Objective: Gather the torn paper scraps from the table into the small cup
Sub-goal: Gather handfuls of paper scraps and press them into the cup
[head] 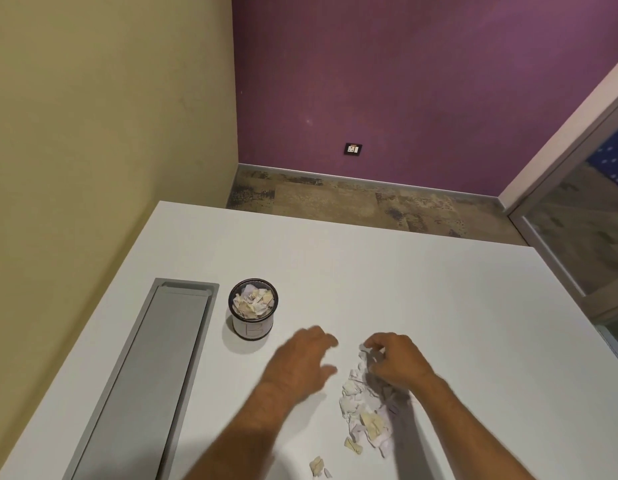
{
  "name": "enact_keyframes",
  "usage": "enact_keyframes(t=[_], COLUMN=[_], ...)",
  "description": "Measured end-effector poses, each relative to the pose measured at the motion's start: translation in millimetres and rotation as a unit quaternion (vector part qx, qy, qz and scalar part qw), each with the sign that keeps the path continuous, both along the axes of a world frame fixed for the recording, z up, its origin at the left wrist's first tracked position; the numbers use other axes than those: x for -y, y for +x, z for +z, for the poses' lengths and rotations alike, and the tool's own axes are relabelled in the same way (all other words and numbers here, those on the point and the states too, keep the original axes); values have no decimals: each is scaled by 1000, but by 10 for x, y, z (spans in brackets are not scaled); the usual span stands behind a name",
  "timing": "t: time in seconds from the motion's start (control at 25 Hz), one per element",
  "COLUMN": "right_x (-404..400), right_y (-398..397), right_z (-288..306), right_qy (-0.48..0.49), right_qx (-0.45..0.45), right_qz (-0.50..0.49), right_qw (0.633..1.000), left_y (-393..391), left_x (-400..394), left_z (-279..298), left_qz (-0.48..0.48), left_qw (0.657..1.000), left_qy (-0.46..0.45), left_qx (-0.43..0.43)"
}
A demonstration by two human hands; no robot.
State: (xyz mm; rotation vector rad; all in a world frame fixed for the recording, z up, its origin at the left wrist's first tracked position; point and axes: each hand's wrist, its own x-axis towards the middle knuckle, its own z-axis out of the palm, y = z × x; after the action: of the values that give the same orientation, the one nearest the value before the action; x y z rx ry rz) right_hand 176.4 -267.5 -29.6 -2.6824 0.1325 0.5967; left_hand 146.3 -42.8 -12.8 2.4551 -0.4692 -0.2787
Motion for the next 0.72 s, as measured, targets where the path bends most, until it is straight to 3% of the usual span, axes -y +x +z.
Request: enact_keyframes(t=[0.2, 0.4, 0.72], right_x=[-44, -98, -187], right_y=[-97, -150, -220], right_z=[-72, -184, -242], right_qy=[-49, -49, -27], right_qx=[-44, 24, 65], right_qz=[102, 135, 68], right_qw=[993, 989, 995], left_y=[-298, -356, -374], left_x=[459, 570, 380], left_z=[-392, -623, -783], left_qz=[-89, -45, 72], left_qw=[988, 992, 995], left_qy=[98, 101, 32], left_qx=[-80, -59, -56])
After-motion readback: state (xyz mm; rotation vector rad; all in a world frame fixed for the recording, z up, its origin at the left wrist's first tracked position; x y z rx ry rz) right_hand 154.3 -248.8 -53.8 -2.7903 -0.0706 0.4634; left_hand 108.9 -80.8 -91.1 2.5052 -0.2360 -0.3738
